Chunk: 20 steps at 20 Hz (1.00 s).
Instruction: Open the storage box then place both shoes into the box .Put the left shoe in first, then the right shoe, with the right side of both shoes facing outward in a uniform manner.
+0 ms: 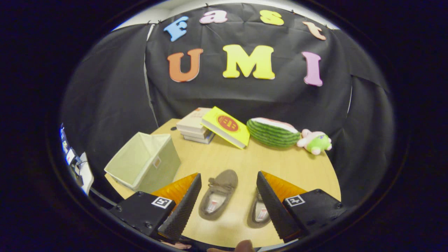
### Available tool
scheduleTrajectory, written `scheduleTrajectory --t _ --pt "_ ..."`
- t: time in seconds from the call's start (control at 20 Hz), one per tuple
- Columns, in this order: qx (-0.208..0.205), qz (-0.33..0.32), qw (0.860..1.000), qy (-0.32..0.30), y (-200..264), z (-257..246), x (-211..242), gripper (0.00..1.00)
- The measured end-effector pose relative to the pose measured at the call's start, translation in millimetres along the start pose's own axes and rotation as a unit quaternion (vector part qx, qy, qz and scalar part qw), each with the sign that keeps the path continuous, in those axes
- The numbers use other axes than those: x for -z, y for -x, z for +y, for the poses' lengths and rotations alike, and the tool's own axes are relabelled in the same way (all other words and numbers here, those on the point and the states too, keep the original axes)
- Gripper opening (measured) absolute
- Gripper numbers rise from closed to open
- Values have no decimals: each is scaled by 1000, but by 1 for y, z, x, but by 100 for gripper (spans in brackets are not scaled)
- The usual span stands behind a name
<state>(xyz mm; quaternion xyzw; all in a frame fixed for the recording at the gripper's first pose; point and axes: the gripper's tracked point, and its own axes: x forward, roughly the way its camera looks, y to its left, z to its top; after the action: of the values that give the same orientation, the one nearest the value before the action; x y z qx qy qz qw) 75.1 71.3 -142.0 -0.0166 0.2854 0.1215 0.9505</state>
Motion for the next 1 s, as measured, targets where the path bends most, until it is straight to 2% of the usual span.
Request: scheduleTrajectory --t 0.3,0.6,0.85,0.9,1.0 --pt "-21 142 989 -35 -52 -2 59 100" --pt "-12 219 975 -39 -100 4 98 98" --pt "-1 268 960 -81 -134 1 120 85" --pt "3 276 957 -90 -141 0 124 81" --pt "5 290 951 -110 -149 1 133 60"
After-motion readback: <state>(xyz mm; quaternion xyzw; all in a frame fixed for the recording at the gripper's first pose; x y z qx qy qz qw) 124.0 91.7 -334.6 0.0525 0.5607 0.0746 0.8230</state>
